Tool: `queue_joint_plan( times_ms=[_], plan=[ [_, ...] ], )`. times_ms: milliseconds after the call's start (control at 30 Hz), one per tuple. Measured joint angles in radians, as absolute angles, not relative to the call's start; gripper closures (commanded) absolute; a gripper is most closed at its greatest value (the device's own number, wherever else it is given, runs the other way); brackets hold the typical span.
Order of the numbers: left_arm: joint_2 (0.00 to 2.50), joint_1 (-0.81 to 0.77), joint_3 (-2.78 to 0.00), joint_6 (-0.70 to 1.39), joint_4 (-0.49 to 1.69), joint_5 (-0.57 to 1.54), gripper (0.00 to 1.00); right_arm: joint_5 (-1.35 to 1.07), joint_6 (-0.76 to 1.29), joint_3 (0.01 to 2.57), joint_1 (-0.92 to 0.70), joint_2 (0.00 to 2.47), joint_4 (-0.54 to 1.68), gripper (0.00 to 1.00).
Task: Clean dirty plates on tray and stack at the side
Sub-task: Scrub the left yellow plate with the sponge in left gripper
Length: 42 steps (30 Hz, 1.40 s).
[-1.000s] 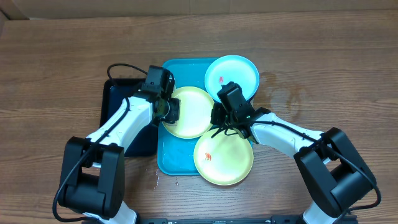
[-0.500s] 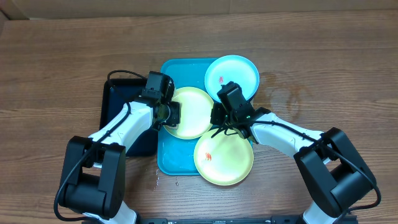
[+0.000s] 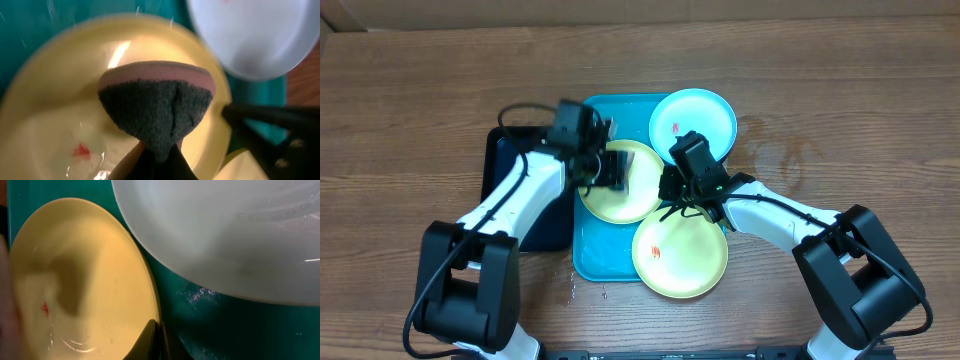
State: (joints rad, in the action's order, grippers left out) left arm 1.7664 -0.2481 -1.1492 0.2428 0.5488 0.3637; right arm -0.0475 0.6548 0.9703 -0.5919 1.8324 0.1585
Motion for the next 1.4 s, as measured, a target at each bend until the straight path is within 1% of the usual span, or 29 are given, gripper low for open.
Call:
queue_joint_plan(
  times_ms=[133, 333, 700, 833, 1033, 1167, 1300, 1400],
  plan=[
    [1.736, -0.249, -1.244, 0.245, 0.618, 0.316, 0.96, -0.047, 0.654, 0.97, -0.591, 1.832, 0.158, 0.96],
    [1.732, -0.249, -1.261, 0.245, 0.692, 0.215, 0.96, -0.048, 0.654, 0.97, -0.592, 1.832, 0.158, 0.96],
    [1.94, -0.249, -1.261, 0.245, 0.701, 0.136, 0.96, -0.047, 0.655, 0.97, -0.591, 1.832, 0.158, 0.96],
    [1.954, -0.247, -1.267, 0.228, 0.7, 0.175, 0.96, -0.047, 0.654, 0.97, -0.592, 1.832, 0.158, 0.96],
    [1.972, -0.238, -1.272, 0.176, 0.707, 0.4, 0.96, -0.044, 0.655, 0.97, -0.591, 1.832, 0.159, 0.96],
    [1.979, -0.236, -1.335, 0.16, 0.777, 0.49, 0.96, -0.045, 0.654, 0.97, -0.591, 1.832, 0.159, 0.96],
    [1.974, -0.234, -1.46, 0.157, 0.855, 0.496, 0.96, -0.045, 0.654, 0.97, -0.591, 1.832, 0.159, 0.96],
    [1.943, -0.235, -1.518, 0.158, 0.91, 0.431, 0.96, -0.045, 0.655, 0.97, -0.591, 1.832, 0.159, 0.96]
  ],
)
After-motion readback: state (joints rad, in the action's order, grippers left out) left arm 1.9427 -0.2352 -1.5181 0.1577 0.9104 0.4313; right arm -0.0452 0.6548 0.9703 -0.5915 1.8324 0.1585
